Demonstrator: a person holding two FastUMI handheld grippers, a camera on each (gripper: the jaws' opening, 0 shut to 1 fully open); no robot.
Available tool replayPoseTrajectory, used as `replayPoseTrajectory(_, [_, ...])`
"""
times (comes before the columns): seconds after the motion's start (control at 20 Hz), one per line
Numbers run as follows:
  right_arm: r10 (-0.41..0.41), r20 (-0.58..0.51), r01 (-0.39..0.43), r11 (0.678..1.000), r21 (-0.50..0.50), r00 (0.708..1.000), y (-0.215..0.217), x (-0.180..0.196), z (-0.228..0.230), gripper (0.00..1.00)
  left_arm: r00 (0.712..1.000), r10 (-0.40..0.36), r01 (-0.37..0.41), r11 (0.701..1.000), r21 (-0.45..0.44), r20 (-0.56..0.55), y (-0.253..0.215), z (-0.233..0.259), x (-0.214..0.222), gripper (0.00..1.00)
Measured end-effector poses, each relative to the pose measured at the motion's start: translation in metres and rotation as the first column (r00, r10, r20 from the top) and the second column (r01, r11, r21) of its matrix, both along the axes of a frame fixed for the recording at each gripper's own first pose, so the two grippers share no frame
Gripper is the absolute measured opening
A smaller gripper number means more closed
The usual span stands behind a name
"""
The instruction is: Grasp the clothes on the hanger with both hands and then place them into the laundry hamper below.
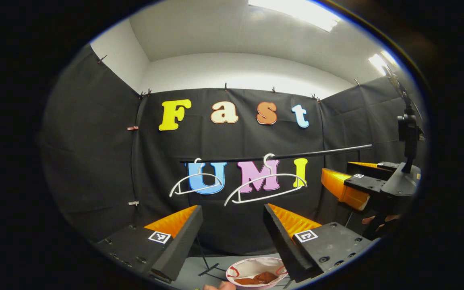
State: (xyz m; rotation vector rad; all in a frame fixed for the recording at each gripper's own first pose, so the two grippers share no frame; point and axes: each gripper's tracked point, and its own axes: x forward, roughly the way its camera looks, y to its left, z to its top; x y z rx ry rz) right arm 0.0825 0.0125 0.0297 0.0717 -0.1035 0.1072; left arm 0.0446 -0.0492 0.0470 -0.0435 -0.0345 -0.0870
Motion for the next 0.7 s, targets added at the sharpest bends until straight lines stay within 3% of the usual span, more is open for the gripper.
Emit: replayPoseTrajectory(0.7, [0.013,0.001,-0.013,1.0,-0.012,1.0,0.0044,-0.0042,0.0011,0.99,1.0,-0.005,0.005,1.0,-0.004,-0.003,0.0025,-0.0064,-0.0003,0.96])
